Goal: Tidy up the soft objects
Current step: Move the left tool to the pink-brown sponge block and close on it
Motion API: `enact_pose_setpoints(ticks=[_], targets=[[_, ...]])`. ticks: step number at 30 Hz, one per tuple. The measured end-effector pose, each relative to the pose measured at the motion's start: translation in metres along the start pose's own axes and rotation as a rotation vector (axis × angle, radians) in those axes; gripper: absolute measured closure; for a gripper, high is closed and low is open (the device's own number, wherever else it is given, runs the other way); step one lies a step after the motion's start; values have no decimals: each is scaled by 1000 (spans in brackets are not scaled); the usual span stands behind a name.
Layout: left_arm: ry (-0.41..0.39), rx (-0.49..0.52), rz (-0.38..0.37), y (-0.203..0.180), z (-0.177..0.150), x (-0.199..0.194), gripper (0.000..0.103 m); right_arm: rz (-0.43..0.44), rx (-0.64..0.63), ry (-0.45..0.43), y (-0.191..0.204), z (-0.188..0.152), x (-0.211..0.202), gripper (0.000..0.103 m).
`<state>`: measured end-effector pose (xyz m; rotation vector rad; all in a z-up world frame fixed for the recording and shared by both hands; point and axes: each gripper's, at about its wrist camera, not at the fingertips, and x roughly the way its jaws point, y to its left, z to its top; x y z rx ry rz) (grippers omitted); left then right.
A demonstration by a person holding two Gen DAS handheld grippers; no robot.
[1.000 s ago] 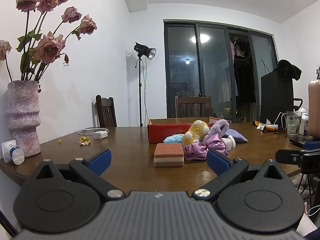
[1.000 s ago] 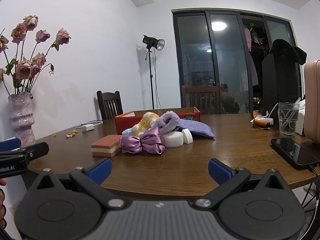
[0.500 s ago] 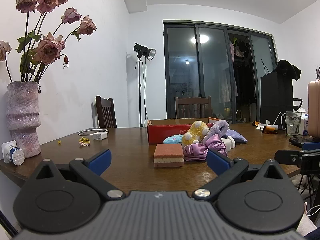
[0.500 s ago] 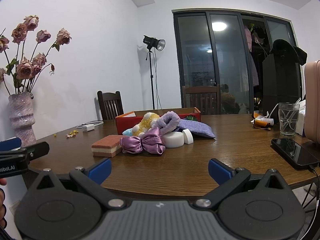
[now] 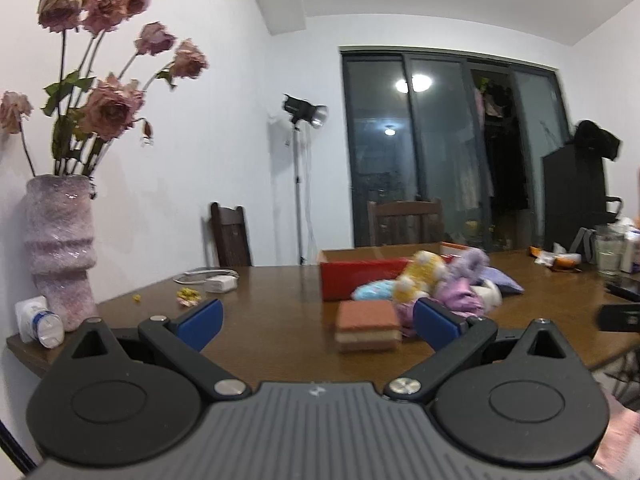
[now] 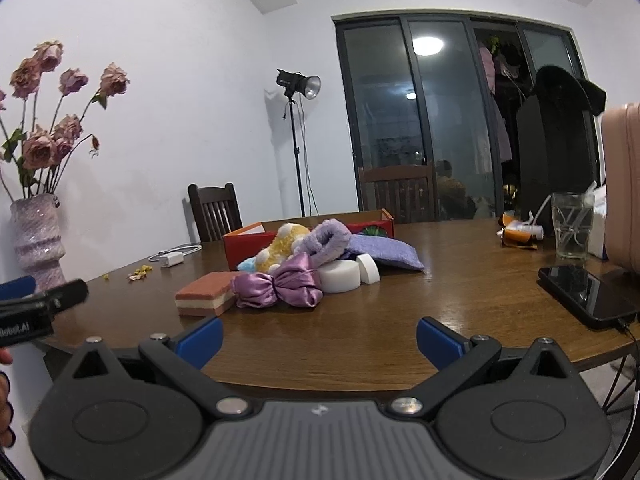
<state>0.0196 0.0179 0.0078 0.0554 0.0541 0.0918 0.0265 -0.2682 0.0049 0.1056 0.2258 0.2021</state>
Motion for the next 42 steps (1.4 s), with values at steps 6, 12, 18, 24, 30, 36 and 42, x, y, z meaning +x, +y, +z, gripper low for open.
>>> enact_pose_setpoints(ticks=[6, 12, 18, 24, 30, 36, 42], targets=[[-6, -40, 21, 12, 33, 50, 0, -44, 41, -20, -23, 30, 33, 0], [105, -122, -62, 10, 55, 116, 0, -59, 57, -11, -37, 71, 97, 0], [247, -145, -139, 1, 46, 166, 0, 74, 57, 64, -36, 92, 152, 7], [375, -47, -171, -20, 18, 201, 0, 168, -22, 122, -7, 88, 192, 22], [494, -159, -246, -7, 2, 224, 42, 236, -62, 142, 19, 86, 219, 23], [440, -60, -237, -7, 5, 206, 64, 168, -203, 110, 38, 69, 211, 23], [398, -68, -240, -18, 12, 193, 11, 196, -183, 110, 34, 67, 187, 22]])
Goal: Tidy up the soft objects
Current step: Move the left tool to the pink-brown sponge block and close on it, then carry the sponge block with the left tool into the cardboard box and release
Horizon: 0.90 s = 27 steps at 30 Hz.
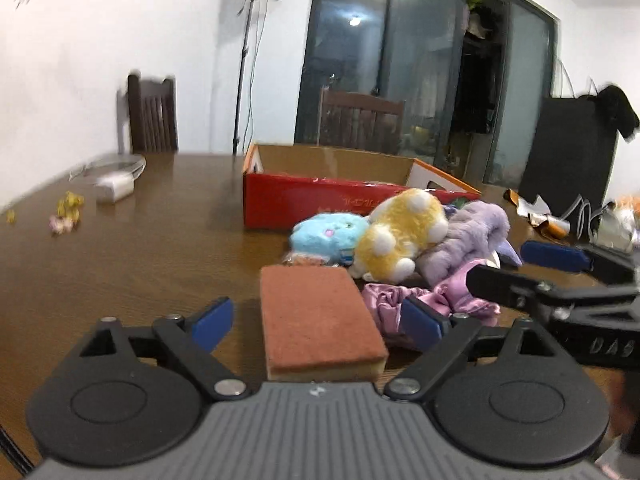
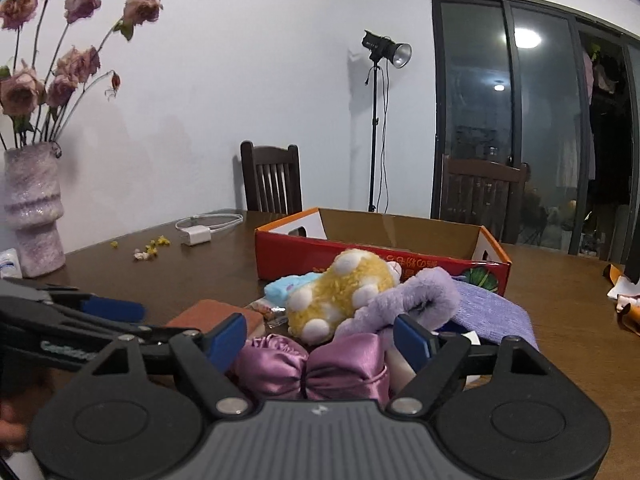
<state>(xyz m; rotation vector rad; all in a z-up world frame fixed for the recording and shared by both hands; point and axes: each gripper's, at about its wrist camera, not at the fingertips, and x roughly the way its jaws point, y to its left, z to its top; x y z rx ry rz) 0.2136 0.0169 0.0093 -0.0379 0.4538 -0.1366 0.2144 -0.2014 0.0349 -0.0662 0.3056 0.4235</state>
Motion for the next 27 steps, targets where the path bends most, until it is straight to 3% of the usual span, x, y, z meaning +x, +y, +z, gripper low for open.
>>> enact_pose_setpoints(ticks=[3, 4, 6, 12, 14, 18, 20, 22, 27], targets=[[67, 29, 10, -12, -5, 11, 14, -19, 32, -1, -5, -2, -12, 22], [91, 25, 14, -14, -7, 15, 27, -29, 41, -4, -8, -2, -16, 22], [111, 15, 50, -14, -11, 19, 32, -48, 54, -10, -13, -3, -23, 22], [8, -4, 92, -6, -9, -12, 33, -78, 72, -19, -23, -8, -45, 22], [-50, 4, 60, -3, -3, -31, 33, -80, 85, -19, -25, -11, -51, 22], [-90, 121, -141, -25, -1, -66, 33, -50, 168, -38, -42, -13, -63, 22], [-47, 165, -335, -43, -11, -76, 33, -45, 266, -54, -60, -13, -72, 22], [7, 197, -470, -57, -24, -72, 33, -46, 335, -68, -75, -14, -78, 21], [65, 250, -503, -65, -39, -52, 32, 26, 363, 4, -82, -26, -79, 20]])
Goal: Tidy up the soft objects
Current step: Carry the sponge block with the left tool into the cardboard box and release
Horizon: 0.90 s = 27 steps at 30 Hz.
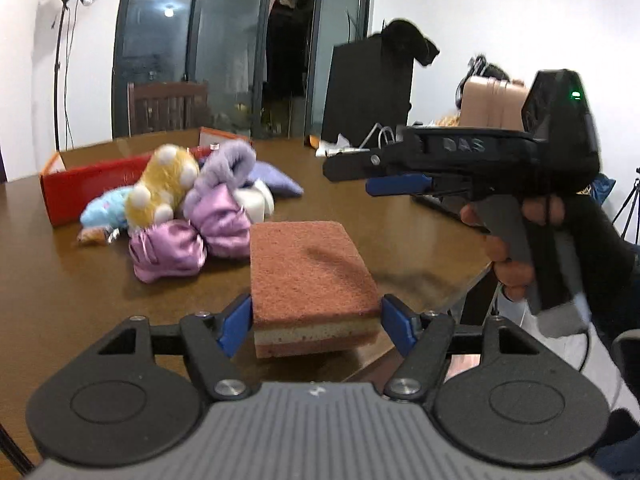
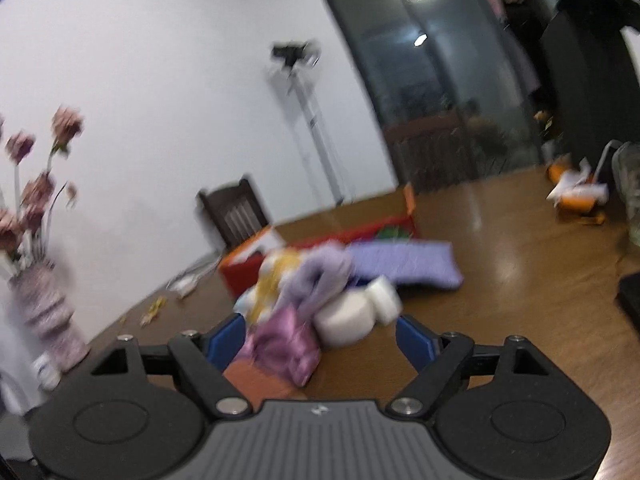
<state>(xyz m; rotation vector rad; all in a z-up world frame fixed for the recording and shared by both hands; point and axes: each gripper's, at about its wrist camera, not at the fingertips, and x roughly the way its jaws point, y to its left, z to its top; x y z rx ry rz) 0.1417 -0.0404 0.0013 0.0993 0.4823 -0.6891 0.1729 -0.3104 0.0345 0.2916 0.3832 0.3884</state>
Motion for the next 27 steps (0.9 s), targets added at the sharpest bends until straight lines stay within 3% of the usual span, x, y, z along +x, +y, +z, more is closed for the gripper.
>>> enact_pose_setpoints(ticks=[4, 7, 12, 16, 19, 22, 24, 26, 27], targets=[[19, 8, 22, 8, -3, 0, 27, 47, -18, 82, 5, -14, 15, 21], [15, 5, 78, 17, -10, -5, 25, 83, -6, 131, 6, -17, 34, 26], [-17, -69, 181, 32, -17, -13, 25, 111, -10, 204, 14, -23, 62, 66], [-32, -242, 327, 54, -19, -22, 37, 85, 36, 207, 21, -26, 54, 72], [-76, -353, 230, 65, -18, -34, 37, 105, 33, 208, 32, -32, 39, 72], [-124, -394, 141, 68, -9, -41, 36, 72, 47, 178, 32, -31, 29, 72], [-110, -393, 123, 69, 0, -33, 37, 69, 79, 163, 27, -27, 30, 69], [-77, -411, 136, 75, 4, -20, 46, 49, 100, 167, 24, -26, 37, 61], [-58, -428, 142, 79, 3, -14, 55, 44, 104, 176, 25, -27, 41, 61]])
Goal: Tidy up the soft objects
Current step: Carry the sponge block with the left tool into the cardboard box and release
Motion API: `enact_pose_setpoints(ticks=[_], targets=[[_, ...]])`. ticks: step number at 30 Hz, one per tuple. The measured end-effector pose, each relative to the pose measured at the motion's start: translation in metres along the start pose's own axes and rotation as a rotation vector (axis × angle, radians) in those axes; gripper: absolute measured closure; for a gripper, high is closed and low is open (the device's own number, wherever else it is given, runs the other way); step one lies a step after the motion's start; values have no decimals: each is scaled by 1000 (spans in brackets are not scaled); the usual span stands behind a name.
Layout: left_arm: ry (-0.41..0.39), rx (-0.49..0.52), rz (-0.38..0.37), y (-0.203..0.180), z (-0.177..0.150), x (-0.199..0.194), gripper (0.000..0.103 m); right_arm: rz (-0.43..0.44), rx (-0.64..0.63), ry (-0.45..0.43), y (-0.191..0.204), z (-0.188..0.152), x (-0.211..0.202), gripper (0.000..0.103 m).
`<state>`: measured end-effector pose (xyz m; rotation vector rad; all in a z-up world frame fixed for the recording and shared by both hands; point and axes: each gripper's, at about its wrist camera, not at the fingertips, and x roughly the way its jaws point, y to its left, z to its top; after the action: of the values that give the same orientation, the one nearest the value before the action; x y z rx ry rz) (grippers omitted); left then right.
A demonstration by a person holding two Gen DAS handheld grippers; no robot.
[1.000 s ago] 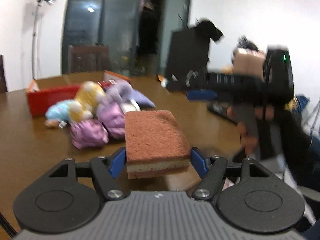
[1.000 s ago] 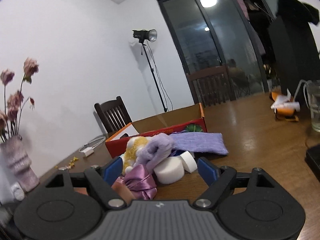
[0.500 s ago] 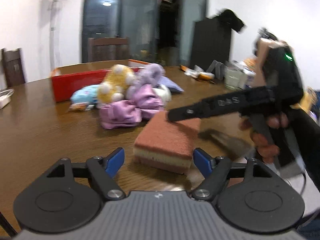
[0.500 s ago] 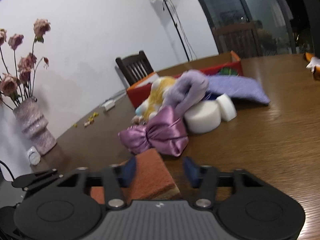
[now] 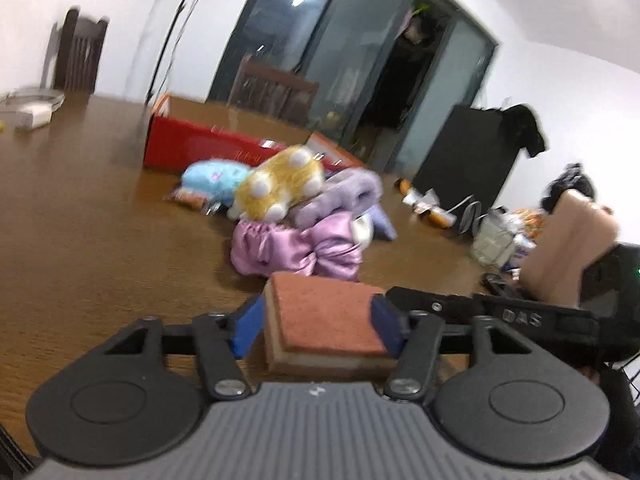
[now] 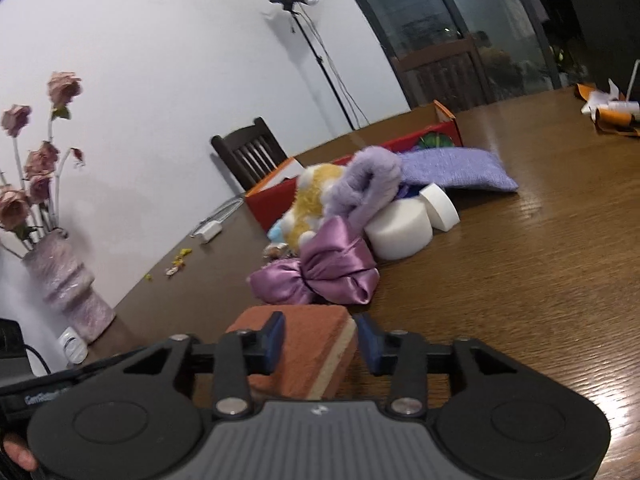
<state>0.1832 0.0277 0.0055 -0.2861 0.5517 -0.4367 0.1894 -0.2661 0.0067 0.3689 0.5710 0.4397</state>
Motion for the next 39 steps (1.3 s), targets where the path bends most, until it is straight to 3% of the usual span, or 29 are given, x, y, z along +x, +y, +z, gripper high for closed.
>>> enact_pose_setpoints(ticks=[4, 7, 11, 15, 19, 23, 26, 29, 31, 33, 35, 37, 39], targets=[[54, -104, -12, 10, -3, 15, 63, 16, 31, 44, 0, -5, 10, 61], [54, -82, -6, 5, -6, 14, 63, 40, 13, 41, -2, -8, 12, 62], [71, -131, -28, 10, 0, 16, 66, 57, 33, 50, -9, -3, 17, 69], [-30, -98, -98, 0, 26, 5, 66, 60, -25, -36, 4, 17, 4, 71], [-139, -55, -169, -2, 100, 24, 66, 107, -84, -152, 8, 80, 2, 71], [-121, -27, -127, 8, 195, 107, 66, 92, -155, -179, -5, 181, 55, 71], [-31, -109, -100, 34, 247, 197, 66, 34, -129, -109, -35, 255, 127, 71], [113, -233, -82, 65, 272, 289, 66, -59, -87, -11, -73, 305, 206, 71], [179, -280, -57, 72, 279, 328, 66, -130, -48, 46, -96, 323, 247, 71], [200, -213, -8, 68, 280, 358, 63, -196, -29, 86, -113, 333, 280, 71], [234, -223, 36, 70, 279, 380, 66, -240, -58, 119, -119, 338, 304, 71], [300, -216, 62, 76, 280, 392, 67, -311, -77, 148, -119, 337, 321, 71], [297, -201, 85, 74, 278, 394, 65, -369, -168, 173, -114, 330, 335, 78]])
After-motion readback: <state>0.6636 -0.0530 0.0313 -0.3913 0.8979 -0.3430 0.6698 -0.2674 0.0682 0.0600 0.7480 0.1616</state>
